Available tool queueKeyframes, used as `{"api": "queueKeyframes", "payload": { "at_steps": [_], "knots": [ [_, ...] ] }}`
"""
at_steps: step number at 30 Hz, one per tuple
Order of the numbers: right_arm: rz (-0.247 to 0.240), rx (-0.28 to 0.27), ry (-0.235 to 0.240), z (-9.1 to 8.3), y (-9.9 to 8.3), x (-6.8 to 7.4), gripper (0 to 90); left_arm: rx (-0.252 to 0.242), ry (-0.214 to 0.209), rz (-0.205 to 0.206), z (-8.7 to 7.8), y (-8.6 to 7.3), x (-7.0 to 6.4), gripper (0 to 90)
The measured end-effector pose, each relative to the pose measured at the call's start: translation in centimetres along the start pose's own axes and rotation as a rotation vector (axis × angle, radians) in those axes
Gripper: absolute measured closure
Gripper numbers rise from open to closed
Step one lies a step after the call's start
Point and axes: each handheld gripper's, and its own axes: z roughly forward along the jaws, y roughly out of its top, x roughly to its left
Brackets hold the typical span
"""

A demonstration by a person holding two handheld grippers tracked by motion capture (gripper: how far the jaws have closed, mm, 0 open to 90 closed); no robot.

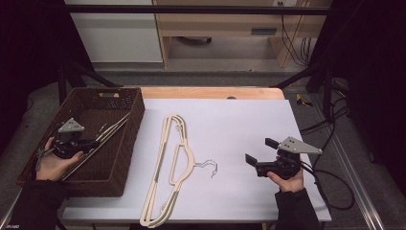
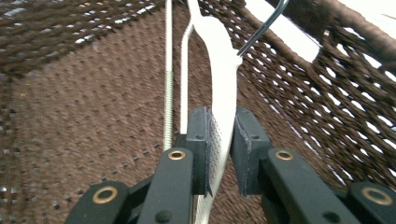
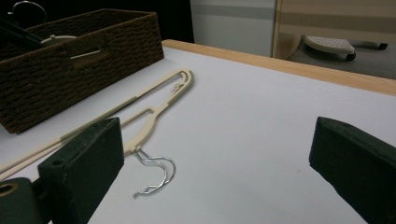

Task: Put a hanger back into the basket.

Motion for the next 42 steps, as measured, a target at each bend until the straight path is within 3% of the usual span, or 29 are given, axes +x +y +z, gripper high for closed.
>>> {"api": "queueKeyframes", "payload": {
  "at_steps": [3,10,27,33,34,38,42],
  "knots": [
    [0.005,0.001,-0.004,0.1,0.0,0.1,3.4,0.004,-0.009,-0.003,0.2,0.0,-0.2,76.7],
    [-0.002,0.003,0.000,0.2,0.0,0.1,3.7,0.076,-0.042,0.007,1.1,-0.1,-0.7,68.2],
    [-0.003,-0.007,0.003,0.1,0.1,0.3,3.9,0.049,-0.025,0.041,0.0,0.6,-1.5,50.9],
    [-0.009,-0.012,0.006,0.1,0.2,0.4,4.0,-0.024,-0.001,0.035,-1.9,0.8,-1.3,41.1],
    [-0.010,-0.013,0.007,0.1,0.3,0.4,3.9,-0.073,0.003,0.020,-2.5,0.8,-1.3,41.1],
    [-0.023,-0.015,0.016,0.2,0.4,0.7,3.8,-0.171,0.008,0.016,-4.0,1.1,-1.5,29.0],
    [-0.025,-0.012,0.016,0.4,0.5,0.9,3.6,-0.304,-0.011,-0.029,-5.4,1.6,-2.3,22.2]
  ]
}}
